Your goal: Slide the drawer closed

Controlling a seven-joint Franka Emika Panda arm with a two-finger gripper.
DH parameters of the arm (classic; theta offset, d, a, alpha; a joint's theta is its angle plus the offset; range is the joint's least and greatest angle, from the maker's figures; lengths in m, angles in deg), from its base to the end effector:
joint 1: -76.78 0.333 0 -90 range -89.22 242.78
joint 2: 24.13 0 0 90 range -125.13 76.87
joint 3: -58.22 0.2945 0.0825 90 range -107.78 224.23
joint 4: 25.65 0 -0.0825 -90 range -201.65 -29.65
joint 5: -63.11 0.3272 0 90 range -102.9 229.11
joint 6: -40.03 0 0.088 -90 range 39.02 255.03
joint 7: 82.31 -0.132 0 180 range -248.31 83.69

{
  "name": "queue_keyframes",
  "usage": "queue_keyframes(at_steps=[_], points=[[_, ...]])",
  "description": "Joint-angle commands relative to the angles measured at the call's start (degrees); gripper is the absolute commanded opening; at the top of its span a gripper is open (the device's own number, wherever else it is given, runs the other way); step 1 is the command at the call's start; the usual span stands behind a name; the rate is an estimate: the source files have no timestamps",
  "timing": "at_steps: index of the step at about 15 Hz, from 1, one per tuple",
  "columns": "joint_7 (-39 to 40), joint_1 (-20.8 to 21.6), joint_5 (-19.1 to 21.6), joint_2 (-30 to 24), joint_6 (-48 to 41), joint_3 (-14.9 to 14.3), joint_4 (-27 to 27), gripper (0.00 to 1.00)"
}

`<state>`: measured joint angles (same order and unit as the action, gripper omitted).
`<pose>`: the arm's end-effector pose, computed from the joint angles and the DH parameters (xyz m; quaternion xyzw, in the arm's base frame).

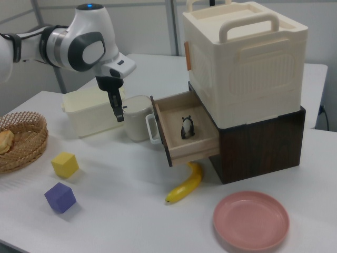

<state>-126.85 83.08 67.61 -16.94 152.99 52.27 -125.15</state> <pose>0.5576 0.0126 0.4788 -0.9199 0.3870 -0.0392 0.0492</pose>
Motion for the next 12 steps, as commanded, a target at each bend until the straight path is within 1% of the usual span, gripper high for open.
queue_keyframes(at_steps=[1,3,5,8,9,11,12], points=[[-2.4,1.43,-3.43,2.37,2.17,0.15,-1.22,0.33],[-2.48,1.43,-5.37,5.19,4.44,0.32,-0.78,0.33],[-2.57,1.17,-5.81,7.03,8.83,0.32,-0.52,0.33],[-3.27,0.38,-6.95,10.9,10.17,0.32,4.04,0.33],[-3.88,0.03,-8.18,12.39,10.26,0.32,5.36,0.33],[-5.99,-0.41,-10.73,14.16,11.04,0.24,6.25,0.33],[-6.78,-0.93,-11.52,14.25,13.66,0.24,6.34,0.33]])
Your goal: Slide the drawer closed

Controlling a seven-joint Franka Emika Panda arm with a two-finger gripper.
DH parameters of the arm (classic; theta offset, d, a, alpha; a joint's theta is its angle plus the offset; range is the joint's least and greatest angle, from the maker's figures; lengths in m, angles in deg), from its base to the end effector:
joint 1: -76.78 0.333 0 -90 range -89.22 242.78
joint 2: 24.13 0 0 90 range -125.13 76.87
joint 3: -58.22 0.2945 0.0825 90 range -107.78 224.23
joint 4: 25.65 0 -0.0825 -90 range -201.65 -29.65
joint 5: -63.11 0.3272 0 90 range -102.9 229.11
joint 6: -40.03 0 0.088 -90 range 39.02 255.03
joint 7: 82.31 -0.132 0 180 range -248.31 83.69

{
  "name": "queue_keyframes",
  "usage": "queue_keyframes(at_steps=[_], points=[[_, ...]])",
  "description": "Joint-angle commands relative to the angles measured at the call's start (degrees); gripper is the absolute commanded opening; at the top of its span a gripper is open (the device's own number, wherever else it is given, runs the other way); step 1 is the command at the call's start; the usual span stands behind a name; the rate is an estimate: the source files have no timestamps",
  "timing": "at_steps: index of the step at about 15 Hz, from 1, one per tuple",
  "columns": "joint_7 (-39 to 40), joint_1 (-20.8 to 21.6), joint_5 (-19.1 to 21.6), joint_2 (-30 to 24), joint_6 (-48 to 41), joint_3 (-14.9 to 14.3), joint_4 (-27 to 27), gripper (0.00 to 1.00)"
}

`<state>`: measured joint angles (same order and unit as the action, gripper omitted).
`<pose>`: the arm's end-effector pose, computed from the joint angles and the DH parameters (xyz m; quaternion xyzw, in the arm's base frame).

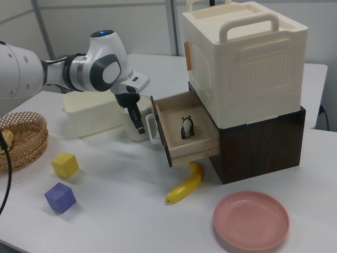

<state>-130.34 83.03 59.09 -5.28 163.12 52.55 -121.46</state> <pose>0.6113 0.0074 0.4070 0.9201 -0.3817 0.0866 0.0118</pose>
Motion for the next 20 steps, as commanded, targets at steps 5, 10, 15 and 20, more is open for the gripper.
queue_keyframes(at_steps=[5,10,15,20], points=[[-3.56,-4.22,-6.71,3.38,9.61,-0.48,4.57,0.33],[-3.65,-6.07,-9.96,4.96,17.87,-0.75,5.02,0.32],[-3.47,-7.39,-10.22,6.2,26.58,-3.12,5.02,0.32],[-2.68,-8.01,-10.13,5.41,26.76,-3.12,6.78,0.32]])
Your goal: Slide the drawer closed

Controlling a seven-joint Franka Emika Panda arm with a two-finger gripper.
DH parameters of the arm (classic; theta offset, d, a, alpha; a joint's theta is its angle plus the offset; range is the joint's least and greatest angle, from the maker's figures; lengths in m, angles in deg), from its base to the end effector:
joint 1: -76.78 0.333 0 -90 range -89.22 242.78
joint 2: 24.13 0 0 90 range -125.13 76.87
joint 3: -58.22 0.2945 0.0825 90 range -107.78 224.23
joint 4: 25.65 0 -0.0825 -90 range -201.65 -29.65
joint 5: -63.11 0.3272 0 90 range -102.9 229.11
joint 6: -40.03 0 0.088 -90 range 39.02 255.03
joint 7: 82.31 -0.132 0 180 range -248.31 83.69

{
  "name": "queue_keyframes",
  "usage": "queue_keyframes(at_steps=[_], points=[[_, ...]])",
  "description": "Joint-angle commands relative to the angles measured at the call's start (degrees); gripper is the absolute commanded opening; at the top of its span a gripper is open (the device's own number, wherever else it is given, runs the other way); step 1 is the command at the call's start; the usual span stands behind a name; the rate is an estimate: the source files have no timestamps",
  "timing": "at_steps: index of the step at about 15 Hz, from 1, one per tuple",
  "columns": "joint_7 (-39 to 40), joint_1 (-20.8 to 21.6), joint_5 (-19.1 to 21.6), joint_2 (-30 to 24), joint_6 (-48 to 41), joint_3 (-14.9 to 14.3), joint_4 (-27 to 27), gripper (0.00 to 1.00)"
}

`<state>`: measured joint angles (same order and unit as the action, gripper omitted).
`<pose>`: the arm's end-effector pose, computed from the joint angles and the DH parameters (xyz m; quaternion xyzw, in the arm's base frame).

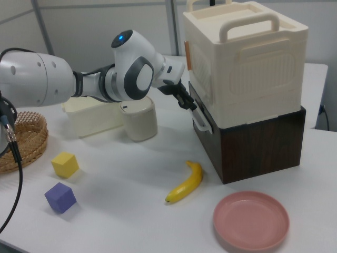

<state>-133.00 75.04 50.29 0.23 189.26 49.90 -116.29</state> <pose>0.6670 -0.1009 0.4463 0.8612 -0.4010 0.3125 0.0010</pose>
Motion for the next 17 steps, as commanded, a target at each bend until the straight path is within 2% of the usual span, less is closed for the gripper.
queue_keyframes(at_steps=[1,3,6,7,9,12,14,16,17], points=[[0.33,0.25,-1.25,-0.97,0.18,-0.38,1.44,0.33],[2.6,0.95,-1.07,-3.34,-4.1,0.41,-0.31,0.33],[9.1,5.6,0.5,-7.12,-16.83,1.2,-1.81,0.34],[14.43,7.87,2.34,-9.31,-22.61,1.55,-3.38,0.36],[23.92,9.82,6.81,-11.87,-29.49,1.64,-4.89,0.38],[40.79,11.41,11.05,-15.03,-40.65,1.64,-4.89,0.5],[47.68,11.5,12.11,-17.23,-46.29,1.56,-4.89,0.58],[49.45,11.24,12.81,-18.47,-48.41,1.12,-4.89,0.74],[50.51,10.8,12.81,-18.64,-48.86,0.94,-4.89,0.86]])
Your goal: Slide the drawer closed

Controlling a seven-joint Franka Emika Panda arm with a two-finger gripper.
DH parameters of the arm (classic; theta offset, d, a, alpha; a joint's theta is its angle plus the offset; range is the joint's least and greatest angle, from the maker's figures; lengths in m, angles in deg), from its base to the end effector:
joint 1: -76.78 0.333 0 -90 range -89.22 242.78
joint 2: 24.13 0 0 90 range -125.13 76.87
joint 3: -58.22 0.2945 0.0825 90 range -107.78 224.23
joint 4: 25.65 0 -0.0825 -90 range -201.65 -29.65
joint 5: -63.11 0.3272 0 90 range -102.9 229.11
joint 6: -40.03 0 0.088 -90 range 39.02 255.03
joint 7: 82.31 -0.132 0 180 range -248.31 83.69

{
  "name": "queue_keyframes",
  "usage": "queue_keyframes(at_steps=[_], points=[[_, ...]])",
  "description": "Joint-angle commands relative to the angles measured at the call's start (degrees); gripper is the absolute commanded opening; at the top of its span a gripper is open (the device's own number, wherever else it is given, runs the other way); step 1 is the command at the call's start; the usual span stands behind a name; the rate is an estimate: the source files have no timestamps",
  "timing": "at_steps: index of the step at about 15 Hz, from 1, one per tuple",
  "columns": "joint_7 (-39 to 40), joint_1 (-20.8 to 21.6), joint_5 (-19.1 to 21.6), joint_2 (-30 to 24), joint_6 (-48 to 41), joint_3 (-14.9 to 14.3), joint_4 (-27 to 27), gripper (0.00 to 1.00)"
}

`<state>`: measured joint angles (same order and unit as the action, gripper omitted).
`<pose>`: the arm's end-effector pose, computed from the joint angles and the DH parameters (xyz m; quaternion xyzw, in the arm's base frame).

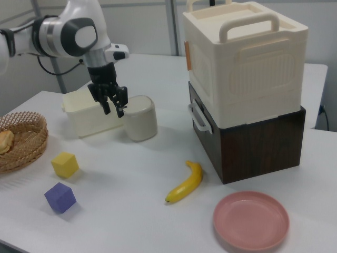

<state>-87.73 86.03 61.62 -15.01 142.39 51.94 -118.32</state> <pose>0.5537 0.0294 0.4941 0.9996 -0.0179 0.0070 0.0209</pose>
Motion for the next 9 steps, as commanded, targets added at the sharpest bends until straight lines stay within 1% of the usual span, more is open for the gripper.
queue_keyframes(at_steps=[1,3,9], points=[[6.21,-0.72,1.48,-3.67,-1.99,-1.71,-2.78,1.0],[8.4,-1.94,1.48,-3.93,-1.9,-3.03,-2.43,1.0],[9.03,-3.71,1.48,-3.85,-2.25,-3.03,-1.55,1.0]])
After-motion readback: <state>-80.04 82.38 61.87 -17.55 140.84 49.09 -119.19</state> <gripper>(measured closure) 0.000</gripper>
